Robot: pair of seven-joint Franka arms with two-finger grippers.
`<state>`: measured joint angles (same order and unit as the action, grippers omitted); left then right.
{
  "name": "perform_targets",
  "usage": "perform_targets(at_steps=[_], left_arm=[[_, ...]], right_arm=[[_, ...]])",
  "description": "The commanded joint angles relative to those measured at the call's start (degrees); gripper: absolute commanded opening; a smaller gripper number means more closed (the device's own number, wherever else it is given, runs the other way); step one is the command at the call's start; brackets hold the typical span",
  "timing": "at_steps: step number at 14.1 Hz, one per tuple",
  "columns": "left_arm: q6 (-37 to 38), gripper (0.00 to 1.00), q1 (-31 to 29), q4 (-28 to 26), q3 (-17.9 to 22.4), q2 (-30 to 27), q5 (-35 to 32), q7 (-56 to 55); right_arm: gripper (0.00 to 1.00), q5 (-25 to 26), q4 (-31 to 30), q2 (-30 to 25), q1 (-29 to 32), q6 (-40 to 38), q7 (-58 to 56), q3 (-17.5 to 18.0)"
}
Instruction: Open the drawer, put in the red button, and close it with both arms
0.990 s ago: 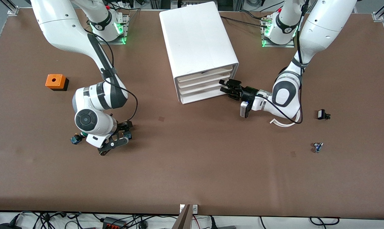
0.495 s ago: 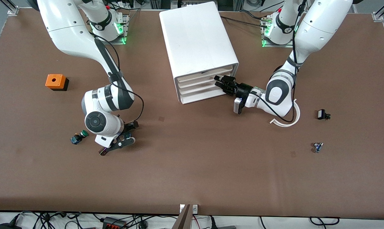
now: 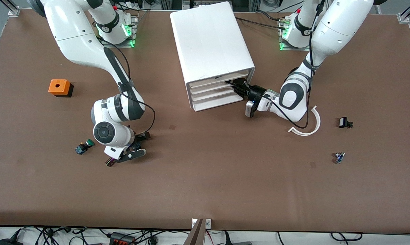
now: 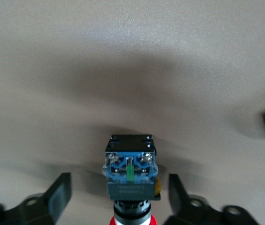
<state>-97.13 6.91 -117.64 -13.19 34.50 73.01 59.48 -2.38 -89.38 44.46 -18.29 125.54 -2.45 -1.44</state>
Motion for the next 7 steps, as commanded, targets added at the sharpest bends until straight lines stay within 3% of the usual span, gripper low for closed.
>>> perform_targets(at_steps=[1, 2, 3, 7], left_arm=[[0.4, 0.01, -1.1, 1.3, -0.2, 0.1, 1.3, 0.7], [0.4, 0.01, -1.5, 1.9, -0.2, 0.5, 1.3, 0.4], [0.4, 0.01, -1.6, 3.3, 0.3, 1.1, 1.3, 0.3], [0.5, 0.01, -4.3, 9.5, 1.4, 5.0, -1.5, -0.8]], right_arm=[[0.29, -1.0, 1.3, 0.5, 0.4, 0.0, -0.3, 0.2], [0.08, -1.1, 1.3, 0.4, 0.6, -0.3, -0.2, 0.2], [0.0, -1.1, 1.4, 0.1, 0.9, -0.3, -0.4, 0.1], [0.0, -0.6, 8.1, -0.2, 0.7, -3.7, -0.8, -0.1]])
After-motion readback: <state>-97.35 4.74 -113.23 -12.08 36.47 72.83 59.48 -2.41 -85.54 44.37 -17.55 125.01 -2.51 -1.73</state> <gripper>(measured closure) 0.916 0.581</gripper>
